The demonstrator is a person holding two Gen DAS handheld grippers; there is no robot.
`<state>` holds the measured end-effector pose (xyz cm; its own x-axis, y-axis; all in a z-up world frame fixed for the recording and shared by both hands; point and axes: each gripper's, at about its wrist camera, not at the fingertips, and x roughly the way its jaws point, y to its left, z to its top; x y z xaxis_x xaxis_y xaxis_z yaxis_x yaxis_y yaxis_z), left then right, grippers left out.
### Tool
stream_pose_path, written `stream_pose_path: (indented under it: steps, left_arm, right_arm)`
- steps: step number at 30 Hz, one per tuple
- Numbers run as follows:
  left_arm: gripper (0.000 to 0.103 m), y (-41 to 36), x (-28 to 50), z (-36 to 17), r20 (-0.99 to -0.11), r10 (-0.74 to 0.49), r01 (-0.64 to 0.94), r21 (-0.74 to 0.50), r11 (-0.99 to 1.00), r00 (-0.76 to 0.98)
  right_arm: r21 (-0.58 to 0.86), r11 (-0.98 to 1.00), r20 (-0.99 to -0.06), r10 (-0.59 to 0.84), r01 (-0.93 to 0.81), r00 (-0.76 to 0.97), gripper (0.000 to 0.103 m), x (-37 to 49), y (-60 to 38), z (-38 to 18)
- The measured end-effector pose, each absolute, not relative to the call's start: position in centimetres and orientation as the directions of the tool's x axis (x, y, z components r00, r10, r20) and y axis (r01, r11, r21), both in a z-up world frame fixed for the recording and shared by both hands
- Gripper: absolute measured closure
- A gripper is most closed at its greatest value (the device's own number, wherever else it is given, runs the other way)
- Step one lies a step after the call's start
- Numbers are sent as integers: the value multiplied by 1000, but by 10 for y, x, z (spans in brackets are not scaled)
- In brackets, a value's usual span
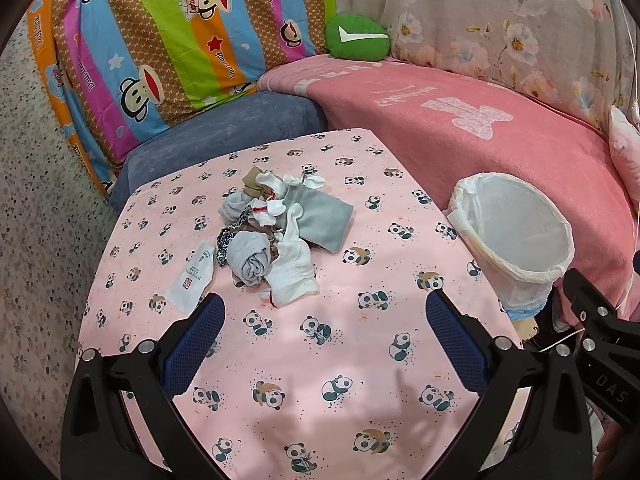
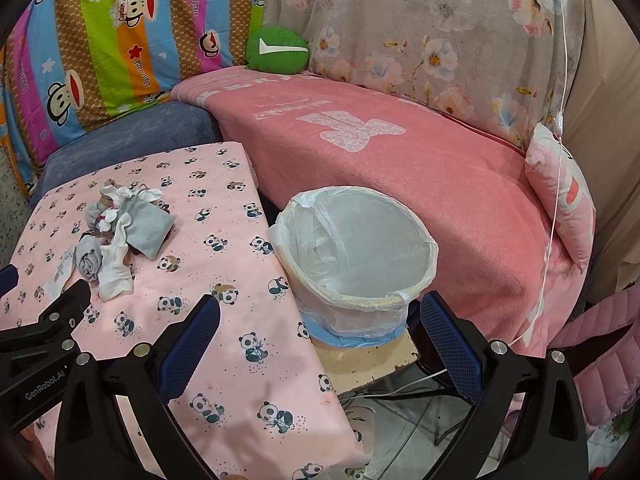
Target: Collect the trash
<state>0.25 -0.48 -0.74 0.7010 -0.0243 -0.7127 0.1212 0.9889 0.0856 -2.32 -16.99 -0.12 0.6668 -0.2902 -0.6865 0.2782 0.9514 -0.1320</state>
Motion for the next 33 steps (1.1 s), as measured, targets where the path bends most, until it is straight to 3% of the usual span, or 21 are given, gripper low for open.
stream_pose_path:
  steps: [33]
  left_arm:
    - [7, -4, 2, -8, -713, -30, 125, 81, 989, 701]
  right_arm:
    - [-139, 950, -684, -295, 278, 667, 5, -22, -165, -1]
